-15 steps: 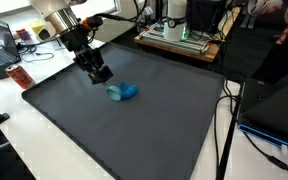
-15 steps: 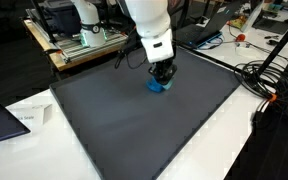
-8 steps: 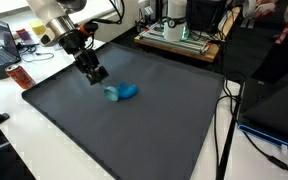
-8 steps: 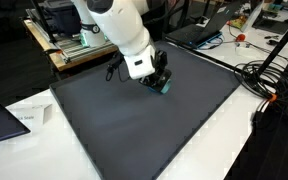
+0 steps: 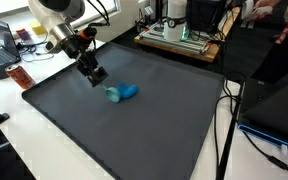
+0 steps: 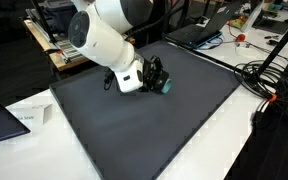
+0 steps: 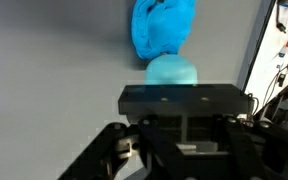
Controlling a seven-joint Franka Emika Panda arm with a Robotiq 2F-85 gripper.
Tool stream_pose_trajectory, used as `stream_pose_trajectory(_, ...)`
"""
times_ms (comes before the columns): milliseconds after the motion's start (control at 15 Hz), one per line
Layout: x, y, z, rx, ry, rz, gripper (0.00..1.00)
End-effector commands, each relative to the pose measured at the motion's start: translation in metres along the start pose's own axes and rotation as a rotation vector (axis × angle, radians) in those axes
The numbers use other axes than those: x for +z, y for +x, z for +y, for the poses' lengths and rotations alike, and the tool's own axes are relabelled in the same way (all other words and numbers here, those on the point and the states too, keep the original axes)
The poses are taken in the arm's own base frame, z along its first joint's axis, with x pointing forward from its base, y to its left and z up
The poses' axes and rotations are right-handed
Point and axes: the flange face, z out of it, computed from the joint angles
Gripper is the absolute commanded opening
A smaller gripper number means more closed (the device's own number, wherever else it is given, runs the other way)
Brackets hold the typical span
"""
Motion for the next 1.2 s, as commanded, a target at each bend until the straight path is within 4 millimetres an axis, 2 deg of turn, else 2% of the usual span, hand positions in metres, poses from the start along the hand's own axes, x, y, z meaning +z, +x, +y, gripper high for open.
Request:
stream_pose_trajectory(0, -0.002, 0.002, 0.005, -0.021, 0.041, 0.029, 0.22)
stream_pose_trajectory(267, -0.018, -0.002, -0.02, -0.106, -0.047, 0.033, 0.22)
stream_pose_trajectory(600, -0.042, -0.011, -0.068, -0.126, -0.185, 0.07, 0.22)
stream_pose_trajectory(867, -0.048, -0.028, -0.102, -0.135, -0.288, 0.114, 0.22)
stream_pose_trajectory(1133, -0.044, -0.058, -0.128, -0.135, -0.396, 0.167, 0.22)
